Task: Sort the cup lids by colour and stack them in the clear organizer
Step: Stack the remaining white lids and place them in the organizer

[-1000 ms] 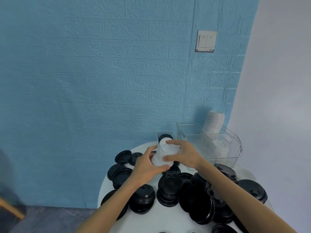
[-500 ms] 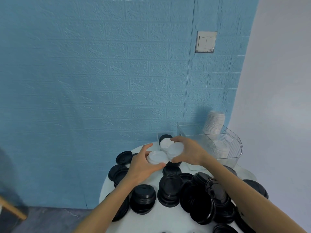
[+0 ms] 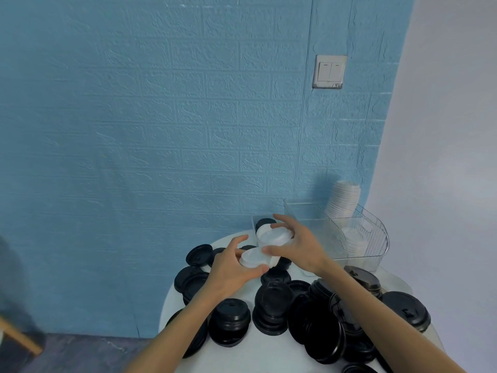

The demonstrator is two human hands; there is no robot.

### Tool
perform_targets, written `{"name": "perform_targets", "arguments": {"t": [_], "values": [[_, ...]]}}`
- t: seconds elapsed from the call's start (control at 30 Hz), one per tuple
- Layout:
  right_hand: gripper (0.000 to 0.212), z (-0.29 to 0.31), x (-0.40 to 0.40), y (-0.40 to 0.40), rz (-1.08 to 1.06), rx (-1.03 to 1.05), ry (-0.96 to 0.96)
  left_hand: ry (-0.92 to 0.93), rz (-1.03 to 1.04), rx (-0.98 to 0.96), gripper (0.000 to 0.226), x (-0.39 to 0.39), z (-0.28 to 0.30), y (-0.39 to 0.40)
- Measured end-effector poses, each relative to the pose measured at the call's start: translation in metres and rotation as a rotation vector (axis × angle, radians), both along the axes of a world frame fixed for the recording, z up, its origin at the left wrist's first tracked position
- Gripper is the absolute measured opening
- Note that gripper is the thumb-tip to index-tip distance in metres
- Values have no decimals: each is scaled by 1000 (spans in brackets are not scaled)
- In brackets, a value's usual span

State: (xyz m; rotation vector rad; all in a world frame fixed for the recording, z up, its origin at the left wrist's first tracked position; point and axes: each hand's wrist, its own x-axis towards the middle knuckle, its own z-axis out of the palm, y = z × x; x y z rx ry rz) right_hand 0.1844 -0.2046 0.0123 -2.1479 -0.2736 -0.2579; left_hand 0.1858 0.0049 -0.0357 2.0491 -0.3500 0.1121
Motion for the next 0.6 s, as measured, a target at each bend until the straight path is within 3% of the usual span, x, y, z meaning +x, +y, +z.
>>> {"name": "perform_targets", "arguments": {"t": [0.37, 0.6], "values": [[88, -23, -2, 34, -91, 211, -115, 18, -3, 24, 89, 1, 2, -15], [83, -23, -3, 34, -15, 253, -72, -5, 13, 45, 66, 4, -7, -18]]}}
